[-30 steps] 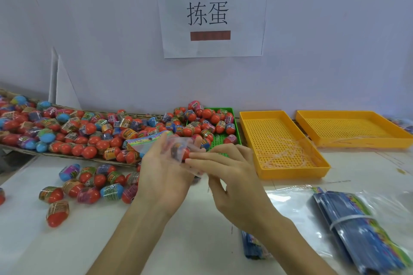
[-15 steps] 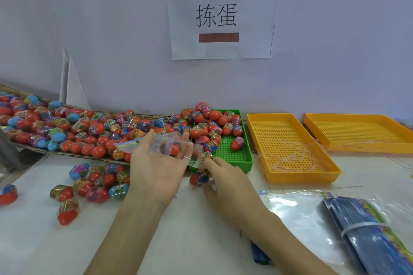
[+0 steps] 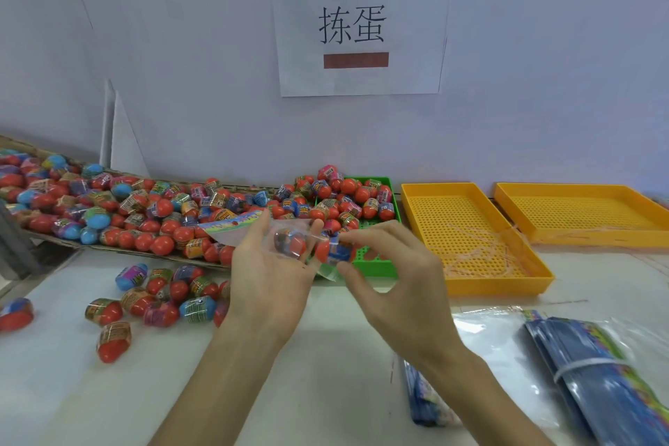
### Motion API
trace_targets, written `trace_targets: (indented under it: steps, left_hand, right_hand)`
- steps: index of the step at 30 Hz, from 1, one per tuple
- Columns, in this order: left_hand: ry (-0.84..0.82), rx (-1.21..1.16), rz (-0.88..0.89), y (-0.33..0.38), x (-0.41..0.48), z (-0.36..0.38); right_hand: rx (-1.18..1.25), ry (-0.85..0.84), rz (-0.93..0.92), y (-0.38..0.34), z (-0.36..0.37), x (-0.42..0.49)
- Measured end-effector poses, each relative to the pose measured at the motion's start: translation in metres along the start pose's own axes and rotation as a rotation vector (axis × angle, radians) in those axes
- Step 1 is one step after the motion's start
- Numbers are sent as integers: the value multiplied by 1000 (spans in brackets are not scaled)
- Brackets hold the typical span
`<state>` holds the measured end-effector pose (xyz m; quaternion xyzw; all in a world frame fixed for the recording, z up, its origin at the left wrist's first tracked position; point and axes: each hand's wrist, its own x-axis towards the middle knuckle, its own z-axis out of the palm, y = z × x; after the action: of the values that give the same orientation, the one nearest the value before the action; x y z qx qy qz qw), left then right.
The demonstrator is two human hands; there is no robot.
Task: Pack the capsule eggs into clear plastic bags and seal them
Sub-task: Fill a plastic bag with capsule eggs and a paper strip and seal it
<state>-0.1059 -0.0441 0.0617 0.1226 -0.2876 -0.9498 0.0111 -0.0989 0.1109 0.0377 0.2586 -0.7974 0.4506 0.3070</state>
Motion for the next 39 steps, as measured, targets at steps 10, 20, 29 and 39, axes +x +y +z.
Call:
trace_targets:
  steps: [10,20,29,39]
  left_hand:
    - [-43,106,-51,-11,-7,1]
    - [-73,61,-89,-12,-5,-1]
    - [-62,72,-118,-15,-6,-2]
    - [-91,35,-103,-13,-8,-1]
  right_hand:
    - [-73,-39,16,-4,12,-12]
    - [-217,-248,-52,-9,13,-14]
    - [-258,-362,-64,-10,14,-17]
    - [-152,-401,-60,-11,11,-14]
